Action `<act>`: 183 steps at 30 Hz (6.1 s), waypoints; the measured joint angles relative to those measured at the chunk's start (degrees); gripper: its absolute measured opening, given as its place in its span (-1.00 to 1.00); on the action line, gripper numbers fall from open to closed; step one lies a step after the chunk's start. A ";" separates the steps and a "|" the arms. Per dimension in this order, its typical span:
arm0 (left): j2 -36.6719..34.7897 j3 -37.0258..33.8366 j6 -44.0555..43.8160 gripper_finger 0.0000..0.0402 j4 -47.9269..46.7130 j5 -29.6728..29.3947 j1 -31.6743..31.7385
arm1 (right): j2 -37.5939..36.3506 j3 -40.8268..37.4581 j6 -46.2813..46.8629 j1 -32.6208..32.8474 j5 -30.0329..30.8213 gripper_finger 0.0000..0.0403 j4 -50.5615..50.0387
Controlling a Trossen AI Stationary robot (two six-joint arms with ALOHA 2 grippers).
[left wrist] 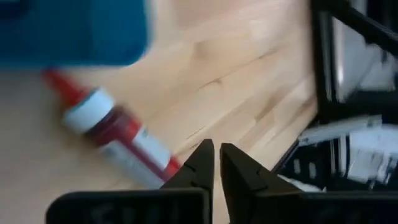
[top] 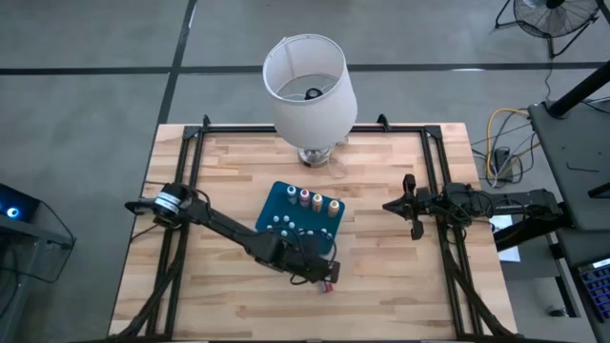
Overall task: Pick & Place food coloring
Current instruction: Put the large red food coloring bottle into the blue container
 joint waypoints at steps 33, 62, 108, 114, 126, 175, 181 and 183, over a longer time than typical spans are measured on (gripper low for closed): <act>2.93 -0.25 40.04 -1.00 3.14 -2.76 -0.56 | 0.02 0.00 0.00 0.00 0.01 -0.96 0.00; 3.92 -1.32 48.72 -1.00 4.12 -0.90 -0.66 | 0.01 0.00 0.00 0.00 0.00 -0.96 -0.02; 2.47 4.95 50.68 -1.00 -10.93 1.15 -2.03 | 0.02 0.00 -0.01 -0.01 0.01 -0.96 0.00; 1.60 10.16 51.36 -1.00 -17.80 1.26 -2.12 | 0.02 0.00 -0.01 -0.01 0.00 -0.96 -0.02; 0.18 23.95 28.41 -1.00 -47.46 2.01 -2.74 | -0.03 0.00 0.00 0.00 0.01 -0.96 -0.02; 0.35 0.35 9.92 -1.00 -26.85 -7.64 -1.59 | 0.02 0.00 -0.01 0.00 0.02 -0.96 0.00; 0.35 0.53 11.24 -1.00 -21.45 -7.00 -2.71 | 0.02 0.00 0.00 0.00 0.02 -0.96 -0.02; 0.35 0.56 11.23 -1.00 -20.29 -6.91 -3.16 | 0.02 -0.01 0.00 0.00 0.02 -0.96 0.00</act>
